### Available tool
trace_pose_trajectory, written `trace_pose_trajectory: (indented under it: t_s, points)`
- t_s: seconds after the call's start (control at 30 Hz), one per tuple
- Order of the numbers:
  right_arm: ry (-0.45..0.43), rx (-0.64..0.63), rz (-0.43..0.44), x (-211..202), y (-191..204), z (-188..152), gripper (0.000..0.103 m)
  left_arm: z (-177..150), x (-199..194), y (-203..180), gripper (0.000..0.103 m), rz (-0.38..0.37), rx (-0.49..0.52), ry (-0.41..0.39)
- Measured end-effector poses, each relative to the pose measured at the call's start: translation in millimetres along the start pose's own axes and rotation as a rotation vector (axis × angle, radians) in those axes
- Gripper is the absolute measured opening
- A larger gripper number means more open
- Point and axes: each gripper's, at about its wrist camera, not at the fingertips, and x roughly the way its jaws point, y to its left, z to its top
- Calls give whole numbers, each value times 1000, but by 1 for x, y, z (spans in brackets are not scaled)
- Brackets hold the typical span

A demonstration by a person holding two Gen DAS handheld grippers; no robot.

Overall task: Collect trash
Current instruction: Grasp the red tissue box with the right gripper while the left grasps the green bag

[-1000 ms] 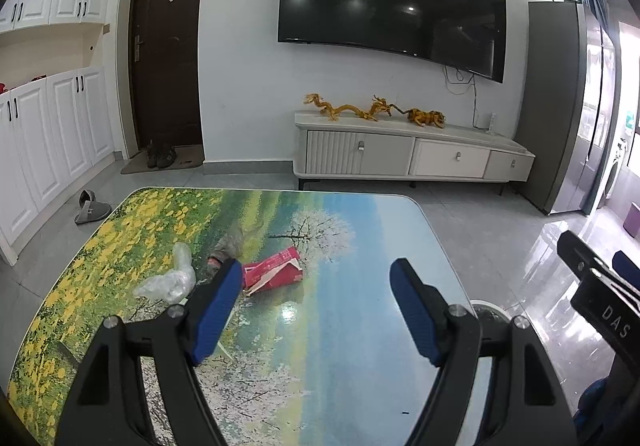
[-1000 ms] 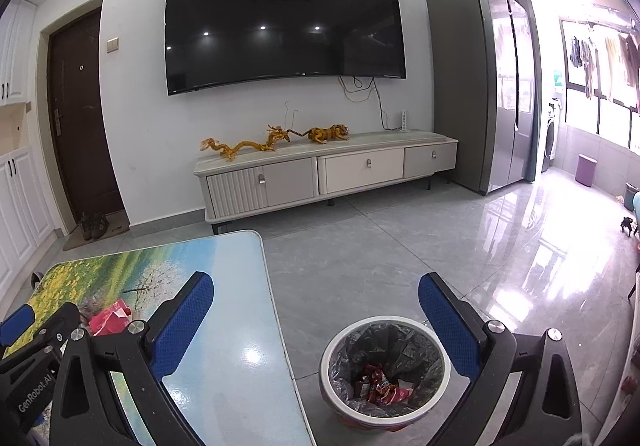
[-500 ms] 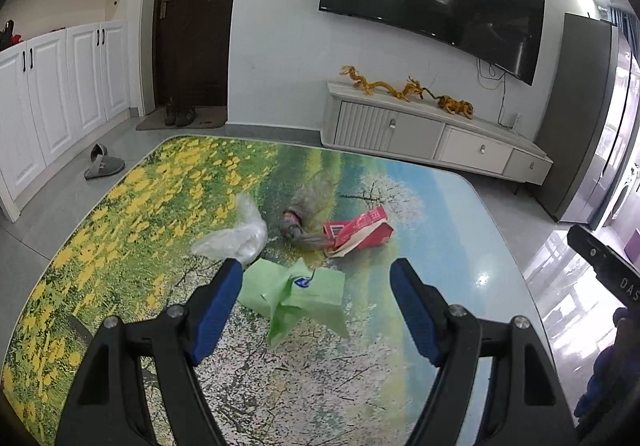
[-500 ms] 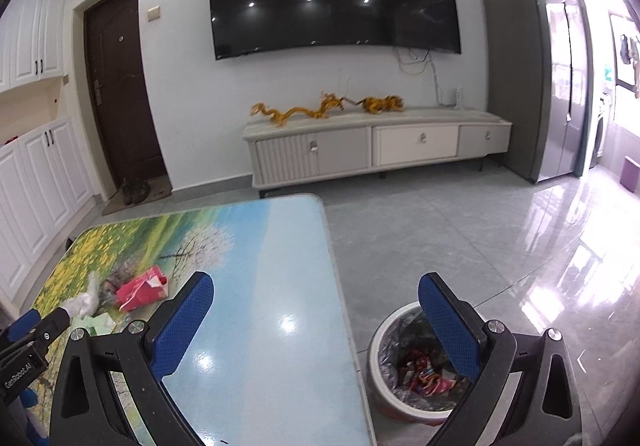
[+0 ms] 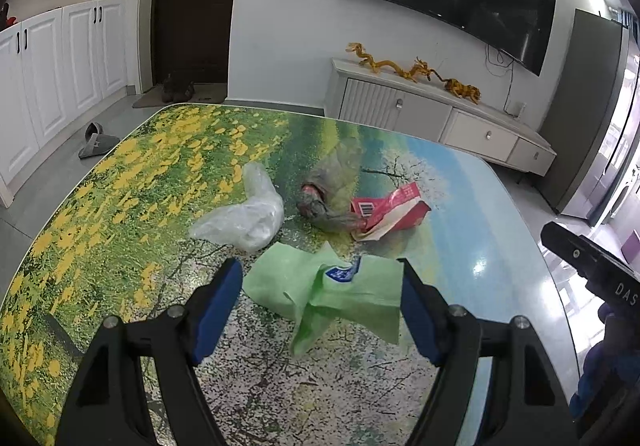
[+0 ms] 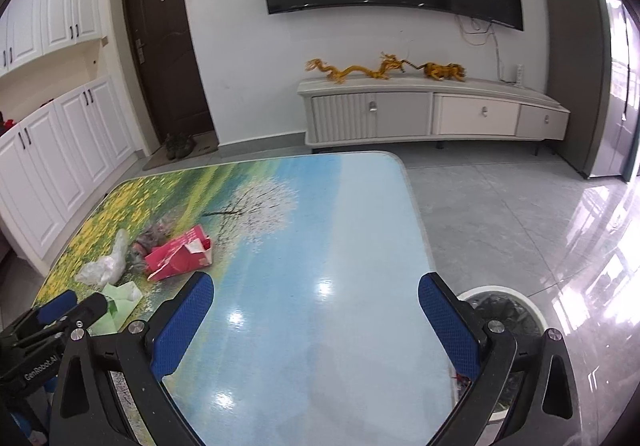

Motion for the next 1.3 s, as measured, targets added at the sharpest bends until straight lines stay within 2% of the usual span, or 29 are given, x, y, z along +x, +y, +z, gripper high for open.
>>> trace_pose_trajectory:
  t_s: [0.23, 0.37, 0.47, 0.67, 0.83, 1.13, 1.23, 1.3]
  points:
    - [60, -66, 117, 25, 26, 5, 103, 1, 10, 6, 75, 14, -10, 17]
    - [85, -115, 174, 40, 45, 10, 103, 1, 16, 14, 74, 5, -50, 44]
    - [106, -152, 216, 54, 58, 15, 103, 1, 19, 20, 65, -4, -77, 59]
    - [133, -254, 272, 74, 85, 19, 103, -1, 25, 29, 60, -25, -129, 86]
    - [150, -244, 310, 86, 94, 24, 103, -1, 26, 30, 56, -36, -133, 91]
    - [190, -164, 292, 107, 96, 27, 103, -2, 26, 34, 51, -57, -147, 93]
    - [198, -156, 283, 111, 95, 28, 98, -2, 26, 34, 51, -57, -147, 93]
    - [211, -151, 277, 115, 94, 27, 91, -2, 25, 33, 51, -55, -145, 93]
